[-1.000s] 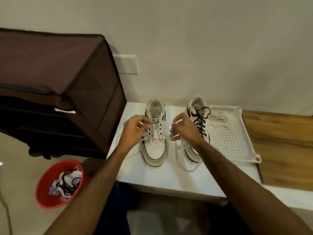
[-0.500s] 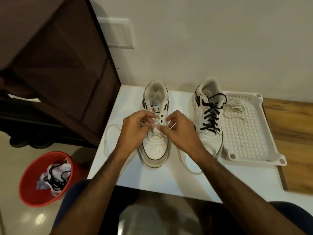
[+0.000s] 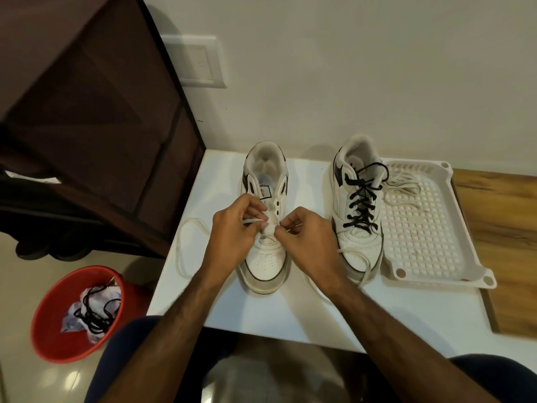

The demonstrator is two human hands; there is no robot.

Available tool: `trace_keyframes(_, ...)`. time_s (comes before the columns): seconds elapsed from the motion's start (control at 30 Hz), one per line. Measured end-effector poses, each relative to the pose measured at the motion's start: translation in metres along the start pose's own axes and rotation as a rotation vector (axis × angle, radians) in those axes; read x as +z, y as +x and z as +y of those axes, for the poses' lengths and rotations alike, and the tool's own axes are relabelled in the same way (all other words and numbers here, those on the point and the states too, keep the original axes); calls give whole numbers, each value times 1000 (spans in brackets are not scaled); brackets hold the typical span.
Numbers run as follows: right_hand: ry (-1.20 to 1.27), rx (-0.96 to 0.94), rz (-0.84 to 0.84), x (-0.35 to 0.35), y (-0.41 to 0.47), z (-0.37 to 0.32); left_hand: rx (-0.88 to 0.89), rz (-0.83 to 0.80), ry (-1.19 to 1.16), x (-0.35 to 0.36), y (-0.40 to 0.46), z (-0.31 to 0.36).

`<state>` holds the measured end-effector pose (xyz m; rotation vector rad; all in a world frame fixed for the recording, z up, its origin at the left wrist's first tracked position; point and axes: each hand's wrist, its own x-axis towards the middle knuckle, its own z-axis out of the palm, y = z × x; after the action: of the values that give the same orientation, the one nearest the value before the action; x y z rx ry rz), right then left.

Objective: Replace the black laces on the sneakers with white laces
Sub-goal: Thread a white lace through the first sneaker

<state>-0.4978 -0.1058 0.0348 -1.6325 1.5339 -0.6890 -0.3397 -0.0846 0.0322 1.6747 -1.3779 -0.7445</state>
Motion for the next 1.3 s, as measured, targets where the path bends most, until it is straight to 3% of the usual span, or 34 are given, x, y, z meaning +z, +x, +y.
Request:
trace_keyframes(0.2,30,-38,72,8,-4,3,-106,92,-156,12,-4,3)
trace_keyframes(0.37,146,1,51,7,-3,6,-109,66,-162,13,-3,1)
trace_keyframes(0.93,148,-21,58,8,-4,9,18,-9,1,11,-3,2)
trace_keyframes(1.07,241,6,26,3,-3,12,9,8,-45,12,-2,2)
trace_keyframes(1.23,318,75,-37,-3,3,14,109,-45,6,8,-1,1)
trace_keyframes(1.3,272,51,-21,-2,5,14,194,-61,135,7,0,-2)
